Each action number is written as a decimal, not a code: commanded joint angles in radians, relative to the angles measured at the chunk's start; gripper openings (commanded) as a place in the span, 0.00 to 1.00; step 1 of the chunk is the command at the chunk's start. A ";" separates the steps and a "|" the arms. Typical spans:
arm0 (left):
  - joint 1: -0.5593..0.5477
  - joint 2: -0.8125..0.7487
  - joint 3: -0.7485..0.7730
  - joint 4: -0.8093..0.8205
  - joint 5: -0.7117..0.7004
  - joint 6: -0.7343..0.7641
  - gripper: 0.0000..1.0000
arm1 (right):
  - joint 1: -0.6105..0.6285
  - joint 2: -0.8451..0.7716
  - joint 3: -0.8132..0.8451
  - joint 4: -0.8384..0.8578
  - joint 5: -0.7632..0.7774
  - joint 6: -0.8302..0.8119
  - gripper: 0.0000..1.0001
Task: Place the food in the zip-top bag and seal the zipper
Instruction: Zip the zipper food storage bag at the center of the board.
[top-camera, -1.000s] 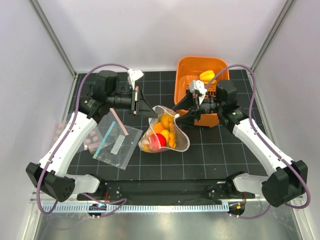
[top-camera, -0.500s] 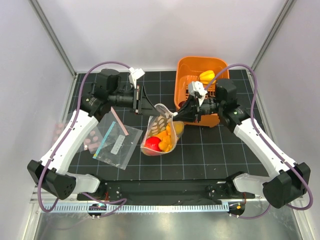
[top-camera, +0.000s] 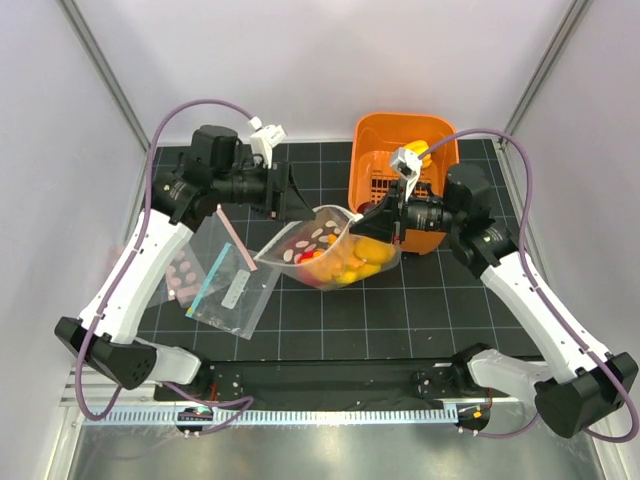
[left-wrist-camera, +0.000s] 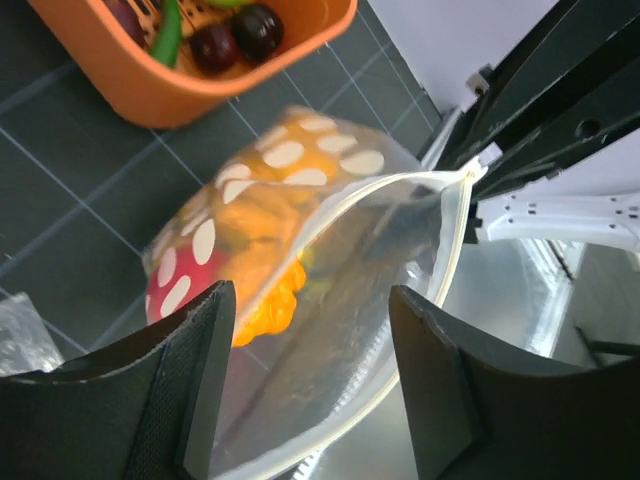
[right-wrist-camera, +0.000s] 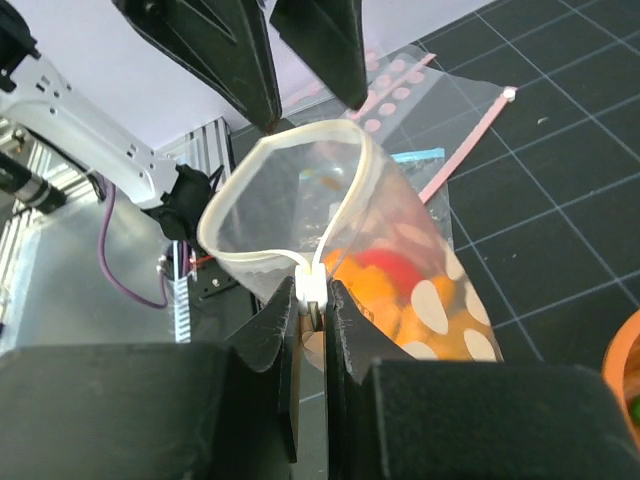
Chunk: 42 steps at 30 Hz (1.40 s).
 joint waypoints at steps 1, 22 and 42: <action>-0.024 0.026 0.099 -0.009 -0.085 0.131 0.67 | 0.018 -0.024 0.012 -0.038 0.084 0.121 0.01; -0.224 0.114 0.176 0.088 0.093 0.804 1.00 | 0.053 -0.024 0.077 -0.173 0.060 0.086 0.01; -0.293 0.143 0.130 -0.044 -0.008 0.847 0.58 | 0.055 -0.022 0.106 -0.239 0.070 0.017 0.01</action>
